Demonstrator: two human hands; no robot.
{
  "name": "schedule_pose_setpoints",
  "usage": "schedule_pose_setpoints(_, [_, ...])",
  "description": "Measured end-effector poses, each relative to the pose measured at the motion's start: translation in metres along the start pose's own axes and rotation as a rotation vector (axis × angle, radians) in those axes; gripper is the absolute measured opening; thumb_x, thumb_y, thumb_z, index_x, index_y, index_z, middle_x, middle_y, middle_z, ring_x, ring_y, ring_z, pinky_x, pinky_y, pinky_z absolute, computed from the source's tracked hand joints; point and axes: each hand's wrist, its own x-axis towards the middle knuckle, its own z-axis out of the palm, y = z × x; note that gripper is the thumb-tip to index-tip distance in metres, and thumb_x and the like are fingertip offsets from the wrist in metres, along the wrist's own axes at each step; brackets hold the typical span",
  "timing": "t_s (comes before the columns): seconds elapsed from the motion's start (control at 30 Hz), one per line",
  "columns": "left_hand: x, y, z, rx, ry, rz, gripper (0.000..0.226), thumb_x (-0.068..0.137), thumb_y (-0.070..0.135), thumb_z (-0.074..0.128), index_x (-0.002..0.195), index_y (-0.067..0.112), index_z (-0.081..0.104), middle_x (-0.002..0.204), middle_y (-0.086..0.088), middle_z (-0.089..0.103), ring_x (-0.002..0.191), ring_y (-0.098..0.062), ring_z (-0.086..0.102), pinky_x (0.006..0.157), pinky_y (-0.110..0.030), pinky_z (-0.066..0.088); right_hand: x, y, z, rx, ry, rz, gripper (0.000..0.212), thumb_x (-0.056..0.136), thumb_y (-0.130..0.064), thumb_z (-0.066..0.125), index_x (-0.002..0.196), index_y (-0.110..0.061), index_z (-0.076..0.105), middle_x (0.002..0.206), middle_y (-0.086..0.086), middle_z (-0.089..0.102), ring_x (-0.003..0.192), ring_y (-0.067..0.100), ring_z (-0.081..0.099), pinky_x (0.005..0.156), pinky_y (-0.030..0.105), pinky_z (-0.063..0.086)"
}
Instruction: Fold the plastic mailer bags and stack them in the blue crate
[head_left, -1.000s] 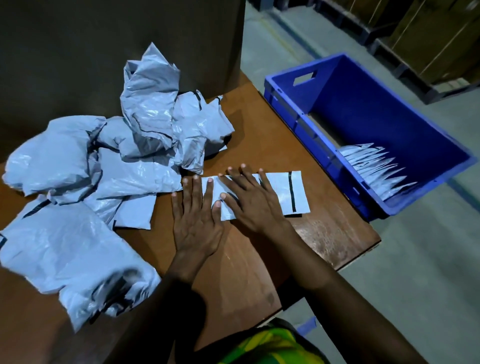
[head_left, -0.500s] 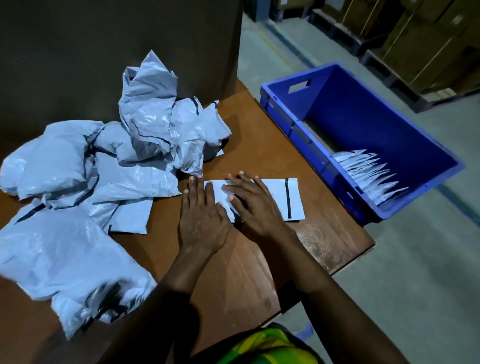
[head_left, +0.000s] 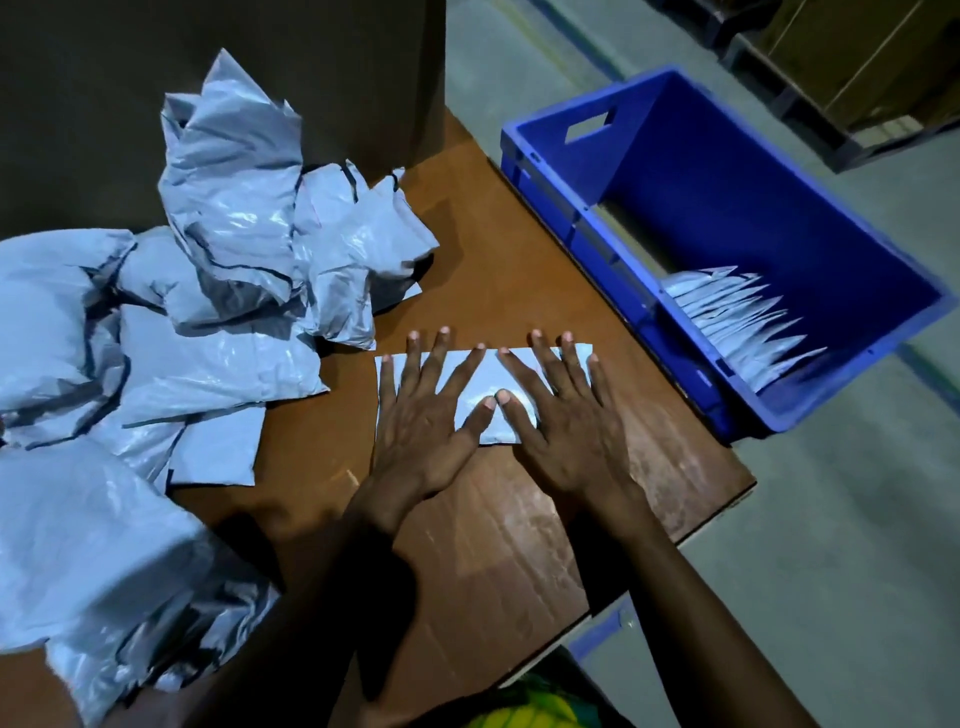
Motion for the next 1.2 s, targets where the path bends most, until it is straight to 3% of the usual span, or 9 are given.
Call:
schedule_pose_setpoints(0.23, [0.009, 0.000, -0.011, -0.040, -0.130, -0.065, 0.082, 0.090, 0.076, 0.018, 0.164, 0.044, 0.006, 0.172, 0.013, -0.013, 0.156, -0.012, -0.025, 0.119, -0.039, -0.027, 0.007, -0.001, -0.001, -0.028, -0.052, 0.018, 0.057, 0.108, -0.064, 0.020, 0.163, -0.048, 0.020, 0.175, -0.010, 0.007, 0.161, 0.015, -0.007, 0.129, 0.050, 0.004])
schedule_pose_setpoints(0.4, [-0.001, -0.002, -0.032, -0.236, -0.138, -0.011, 0.085, 0.097, 0.053, 0.061, 0.164, 0.028, 0.016, 0.168, 0.008, 0.013, 0.157, -0.007, -0.011, 0.119, -0.041, -0.030, 0.015, 0.007, -0.021, 0.230, -0.184, 0.065, 0.066, 0.095, -0.077, 0.047, 0.156, -0.056, 0.032, 0.171, -0.020, 0.017, 0.159, 0.005, -0.004, 0.126, 0.044, -0.004])
schedule_pose_setpoints(0.47, [0.005, 0.003, -0.045, -0.210, -0.110, 0.009, 0.094, 0.084, 0.052, 0.077, 0.159, 0.024, 0.028, 0.150, -0.003, 0.031, 0.154, -0.021, 0.008, 0.124, -0.046, -0.019, 0.030, 0.011, -0.036, 0.253, -0.221, 0.034, 0.085, 0.081, -0.076, 0.069, 0.155, -0.051, 0.037, 0.161, -0.016, 0.035, 0.155, 0.012, 0.014, 0.122, 0.049, 0.007])
schedule_pose_setpoints(0.57, [0.019, 0.016, -0.068, 0.003, -0.115, -0.003, 0.101, 0.063, 0.059, 0.089, 0.146, 0.019, 0.046, 0.133, -0.010, 0.043, 0.135, -0.034, 0.030, 0.119, -0.046, 0.019, 0.058, 0.006, -0.072, 0.159, -0.284, -0.006, 0.094, 0.066, -0.062, 0.089, 0.149, -0.042, 0.049, 0.140, -0.005, 0.056, 0.138, 0.021, 0.042, 0.109, 0.045, 0.021])
schedule_pose_setpoints(0.73, [0.021, 0.034, -0.104, 0.147, 0.277, 0.103, 0.033, 0.076, 0.026, 0.080, 0.105, 0.013, 0.069, 0.102, -0.011, 0.063, 0.103, -0.035, 0.058, 0.086, -0.043, 0.038, 0.069, 0.004, -0.114, 0.237, 0.091, -0.115, 0.019, 0.084, -0.028, 0.084, 0.101, -0.033, 0.078, 0.104, -0.010, 0.068, 0.108, 0.013, 0.061, 0.103, 0.048, 0.025])
schedule_pose_setpoints(0.83, [0.007, 0.032, -0.091, 0.131, 0.529, 0.210, 0.030, 0.081, 0.004, 0.072, 0.111, 0.009, 0.072, 0.105, -0.015, 0.067, 0.100, -0.037, 0.062, 0.084, -0.045, 0.045, 0.045, 0.011, -0.107, 0.185, 0.392, -0.212, 0.022, 0.086, -0.018, 0.075, 0.101, -0.033, 0.080, 0.099, -0.009, 0.067, 0.101, 0.014, 0.061, 0.099, 0.043, 0.029])
schedule_pose_setpoints(0.93, [-0.022, 0.021, -0.049, 0.104, 0.393, 0.227, 0.036, 0.089, 0.004, 0.070, 0.125, 0.009, 0.070, 0.125, -0.017, 0.066, 0.116, -0.035, 0.061, 0.093, -0.048, 0.048, 0.008, 0.026, -0.079, 0.191, 0.322, -0.220, 0.028, 0.084, -0.019, 0.062, 0.102, -0.031, 0.080, 0.101, -0.009, 0.069, 0.099, 0.019, 0.064, 0.094, 0.046, 0.039])
schedule_pose_setpoints(1.07, [-0.050, 0.016, -0.016, 0.051, 0.229, 0.161, 0.035, 0.106, 0.031, 0.045, 0.129, 0.015, 0.065, 0.135, -0.011, 0.060, 0.127, -0.029, 0.055, 0.099, -0.049, 0.045, -0.022, 0.034, -0.062, 0.326, 0.003, -0.141, 0.027, 0.080, -0.045, 0.086, 0.104, -0.035, 0.081, 0.109, -0.018, 0.071, 0.109, 0.001, 0.058, 0.105, 0.042, 0.038])
schedule_pose_setpoints(1.2, [-0.022, 0.021, -0.023, 0.047, 0.220, 0.184, 0.047, 0.110, 0.036, 0.032, 0.138, 0.010, 0.060, 0.137, -0.015, 0.058, 0.129, -0.033, 0.054, 0.105, -0.050, 0.042, -0.004, 0.022, -0.059, 0.256, 0.156, -0.117, 0.027, 0.091, -0.047, 0.075, 0.113, -0.030, 0.079, 0.117, -0.010, 0.072, 0.115, 0.013, 0.061, 0.105, 0.046, 0.041])
